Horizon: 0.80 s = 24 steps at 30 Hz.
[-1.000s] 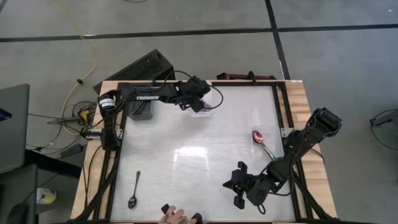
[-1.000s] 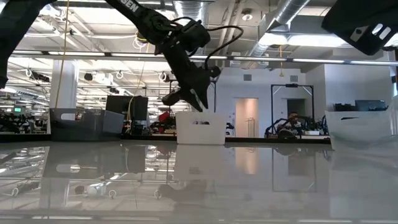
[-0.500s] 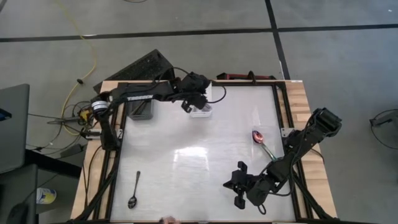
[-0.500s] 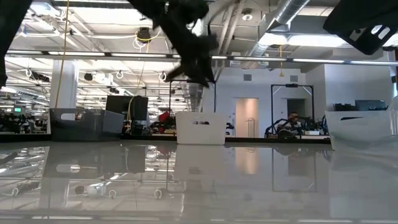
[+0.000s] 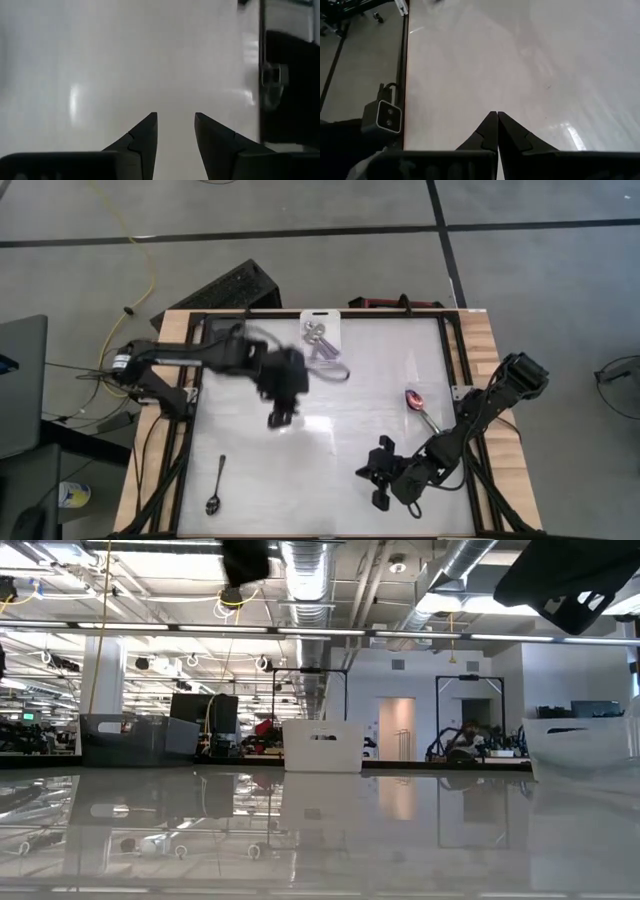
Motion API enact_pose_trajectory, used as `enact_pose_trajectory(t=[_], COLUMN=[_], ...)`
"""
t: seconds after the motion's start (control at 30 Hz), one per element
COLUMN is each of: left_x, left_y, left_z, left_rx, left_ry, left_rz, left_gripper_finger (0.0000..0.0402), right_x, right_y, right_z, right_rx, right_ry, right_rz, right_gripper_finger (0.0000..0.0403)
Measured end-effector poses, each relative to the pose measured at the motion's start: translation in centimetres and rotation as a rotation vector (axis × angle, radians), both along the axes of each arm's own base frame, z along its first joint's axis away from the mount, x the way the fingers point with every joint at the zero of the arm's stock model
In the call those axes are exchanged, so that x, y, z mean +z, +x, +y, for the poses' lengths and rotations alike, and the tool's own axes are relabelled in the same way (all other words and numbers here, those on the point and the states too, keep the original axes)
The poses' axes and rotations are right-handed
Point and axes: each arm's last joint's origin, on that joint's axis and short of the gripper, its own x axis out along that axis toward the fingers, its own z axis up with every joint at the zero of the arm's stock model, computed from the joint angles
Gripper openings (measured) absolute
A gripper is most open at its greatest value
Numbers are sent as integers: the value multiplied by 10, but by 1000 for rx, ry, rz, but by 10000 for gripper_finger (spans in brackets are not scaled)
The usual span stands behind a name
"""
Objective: Sort silverware by color (type)
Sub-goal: Put the black spoon into the black bin
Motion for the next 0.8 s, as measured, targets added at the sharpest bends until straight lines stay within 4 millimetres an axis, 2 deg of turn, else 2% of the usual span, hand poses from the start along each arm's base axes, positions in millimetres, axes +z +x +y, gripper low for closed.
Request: enact_pose_trajectory(t=[0.2, 0.4, 0.53, 0.63, 0.8], left_x=[-16, -21, -30, -42, -76], left_y=[-35, -76, -101, -113, -127], left_z=[-92, -174, -209, -226, -242], left_rx=[31, 128, 383, 583, 814], left_ry=[20, 21, 1, -27, 88], left_rz=[290, 306, 271, 273, 470], left_gripper_finger=[114, 114, 114, 114, 114], right_x=[-3, -3, -2, -3, -3], right_y=[-1, -1, -2, -3, -3], right_z=[5, 10, 14, 14, 15], right_rx=[17, 60, 79, 109, 130], right_ry=[6, 56, 61, 76, 87], right_rz=[1, 0, -8, 12, 27], right_gripper_finger=[27, 27, 27, 27, 27])
